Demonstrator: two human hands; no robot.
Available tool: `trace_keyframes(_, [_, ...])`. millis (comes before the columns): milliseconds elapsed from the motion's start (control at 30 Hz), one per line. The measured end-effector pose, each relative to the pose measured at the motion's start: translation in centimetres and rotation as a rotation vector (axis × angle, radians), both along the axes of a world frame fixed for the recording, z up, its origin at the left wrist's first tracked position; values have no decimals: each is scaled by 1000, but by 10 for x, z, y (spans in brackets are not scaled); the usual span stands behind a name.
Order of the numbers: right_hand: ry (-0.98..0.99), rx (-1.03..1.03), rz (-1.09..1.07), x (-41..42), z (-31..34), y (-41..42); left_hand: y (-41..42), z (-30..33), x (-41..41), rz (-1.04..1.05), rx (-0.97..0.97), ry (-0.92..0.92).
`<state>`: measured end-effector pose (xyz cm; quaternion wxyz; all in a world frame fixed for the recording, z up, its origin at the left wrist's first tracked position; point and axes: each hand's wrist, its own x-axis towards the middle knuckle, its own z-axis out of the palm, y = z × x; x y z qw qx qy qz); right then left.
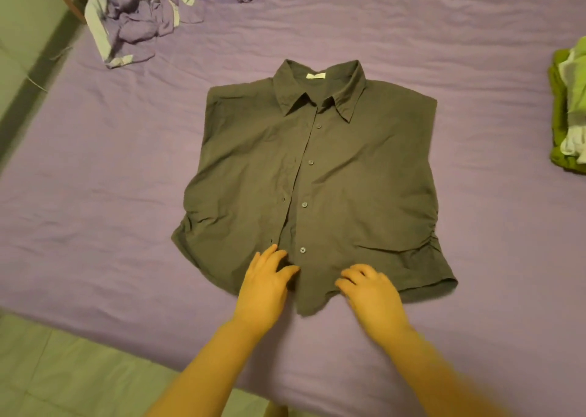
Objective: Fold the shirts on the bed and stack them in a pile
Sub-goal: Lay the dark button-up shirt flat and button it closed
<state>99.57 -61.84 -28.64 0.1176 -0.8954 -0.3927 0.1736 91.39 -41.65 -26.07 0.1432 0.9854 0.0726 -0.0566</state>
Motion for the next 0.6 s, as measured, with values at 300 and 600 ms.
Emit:
trace_keyframes(300, [503,27,-175,26,19,0,27,-11,-1,-42,-23,127])
trace_keyframes(600, [547,-99,-61,4,34,31,24,7,-18,-135,-70,486])
